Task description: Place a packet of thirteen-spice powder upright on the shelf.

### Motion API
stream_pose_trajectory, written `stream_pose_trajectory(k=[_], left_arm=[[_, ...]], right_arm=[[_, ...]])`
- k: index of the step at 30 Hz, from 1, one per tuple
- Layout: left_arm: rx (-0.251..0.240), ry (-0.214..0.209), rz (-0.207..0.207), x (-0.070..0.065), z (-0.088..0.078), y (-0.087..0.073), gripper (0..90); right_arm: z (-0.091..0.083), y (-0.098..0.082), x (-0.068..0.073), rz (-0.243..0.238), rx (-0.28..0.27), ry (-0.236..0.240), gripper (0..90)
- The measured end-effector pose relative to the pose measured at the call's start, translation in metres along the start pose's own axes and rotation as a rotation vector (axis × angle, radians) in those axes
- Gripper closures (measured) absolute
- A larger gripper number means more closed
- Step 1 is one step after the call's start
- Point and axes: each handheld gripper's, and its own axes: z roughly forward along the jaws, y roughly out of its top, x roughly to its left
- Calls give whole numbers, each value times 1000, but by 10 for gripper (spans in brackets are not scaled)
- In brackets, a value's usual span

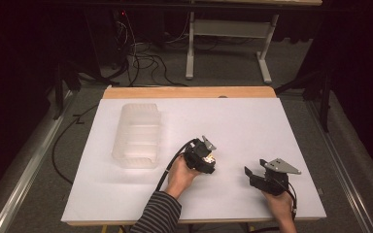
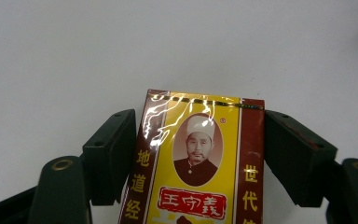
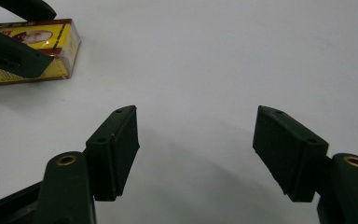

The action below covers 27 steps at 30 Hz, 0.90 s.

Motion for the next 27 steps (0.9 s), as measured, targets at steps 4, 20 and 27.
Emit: stream_pose_trajectory(k=[4,20,27], left_arm=[[3,7,7,-1,1,0,289],[-16,25,-4,3,-5,0,319],[-55,33,-9,4,-20,0,326]], right_arm=[[0,0,0,0,1,-4,317],[0,0,0,5,3,-1,317],[0,0,0,1,2,2,317]])
